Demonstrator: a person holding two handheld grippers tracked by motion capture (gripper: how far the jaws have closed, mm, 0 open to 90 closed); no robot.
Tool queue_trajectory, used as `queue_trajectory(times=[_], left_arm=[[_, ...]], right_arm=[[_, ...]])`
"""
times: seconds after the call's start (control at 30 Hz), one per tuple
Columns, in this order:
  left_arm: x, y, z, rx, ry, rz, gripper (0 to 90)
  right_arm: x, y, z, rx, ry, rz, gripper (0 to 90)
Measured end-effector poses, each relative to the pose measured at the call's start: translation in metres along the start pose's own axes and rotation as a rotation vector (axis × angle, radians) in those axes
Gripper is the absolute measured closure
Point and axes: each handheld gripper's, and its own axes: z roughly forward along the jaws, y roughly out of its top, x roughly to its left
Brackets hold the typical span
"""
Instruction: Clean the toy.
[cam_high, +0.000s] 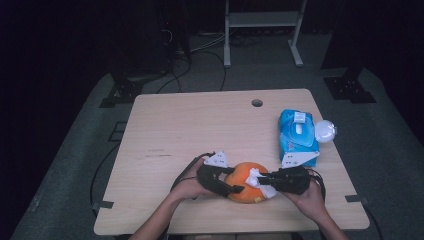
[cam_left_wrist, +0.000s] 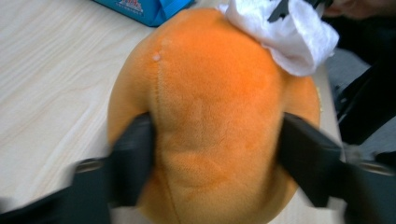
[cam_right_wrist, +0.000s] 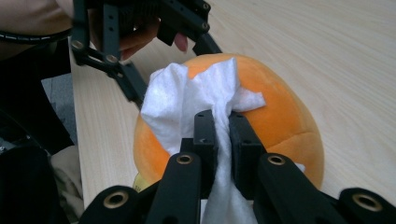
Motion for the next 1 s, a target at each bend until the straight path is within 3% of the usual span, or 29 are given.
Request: queue_trajectory(times=[0.03,0.07,0.1,0.13,0.17,0.2,0.37,0.47,0.53,0.6,0.63,0.73,0.77,0.8,0.9,1.0], left_arm=[[-0.005,0.006,-0.004,0.006,0.056,0.034,51.0],[-0.005,0.006,-0.004,0.006,0.056,0.034,53.9],[-0.010,0.013,-0.008,-0.007,0.107,0.067,56.0],[-0.010,0.013,-0.008,-0.007,0.107,0.067,57.6],[-0.012,0.017,-0.009,-0.025,0.132,0.097,57.6],[-0.015,0.022,-0.012,-0.059,0.179,0.161,59.8],[-0.014,0.029,-0.015,-0.091,0.228,0.191,59.7],[-0.008,0.019,-0.006,-0.043,0.204,0.152,55.7],[-0.006,0.011,-0.001,-0.052,0.166,0.119,51.4],[-0.005,0.009,-0.003,-0.039,0.164,0.113,47.6],[-0.001,0.006,-0.006,-0.042,0.151,0.088,45.9],[0.005,0.000,-0.008,-0.056,0.132,0.054,45.1],[0.011,-0.004,-0.010,-0.076,0.116,0.012,44.5],[0.011,-0.004,-0.010,-0.076,0.116,0.012,44.0],[0.014,-0.005,-0.009,-0.085,0.101,-0.001,42.7],[0.013,-0.004,-0.009,-0.085,0.105,-0.005,41.9]], right_arm=[[0.001,0.001,-0.002,-0.004,-0.009,0.004,82.4],[0.001,0.001,-0.002,-0.004,-0.009,0.004,82.4],[0.003,0.004,-0.005,-0.019,-0.031,-0.002,82.4],[0.003,0.004,-0.005,-0.019,-0.031,-0.002,82.4],[0.003,0.006,-0.008,-0.026,-0.041,-0.009,82.4],[0.003,0.009,-0.013,-0.056,-0.045,0.000,82.5],[0.000,0.016,-0.017,-0.095,-0.056,0.001,82.5],[-0.003,0.019,-0.011,-0.085,-0.073,-0.002,82.5],[-0.001,0.020,-0.001,-0.068,-0.070,-0.008,82.5],[0.007,0.023,0.011,-0.049,-0.076,-0.046,82.5],[0.011,0.029,0.017,-0.043,-0.091,-0.084,82.5],[0.010,0.031,0.016,-0.040,-0.114,-0.101,82.5],[0.005,0.026,0.013,-0.026,-0.155,-0.093,82.5],[0.005,0.026,0.013,-0.026,-0.155,-0.093,82.5],[-0.011,0.008,0.002,-0.034,-0.159,-0.010,82.5],[-0.014,0.002,-0.003,-0.024,-0.178,0.000,82.5]])
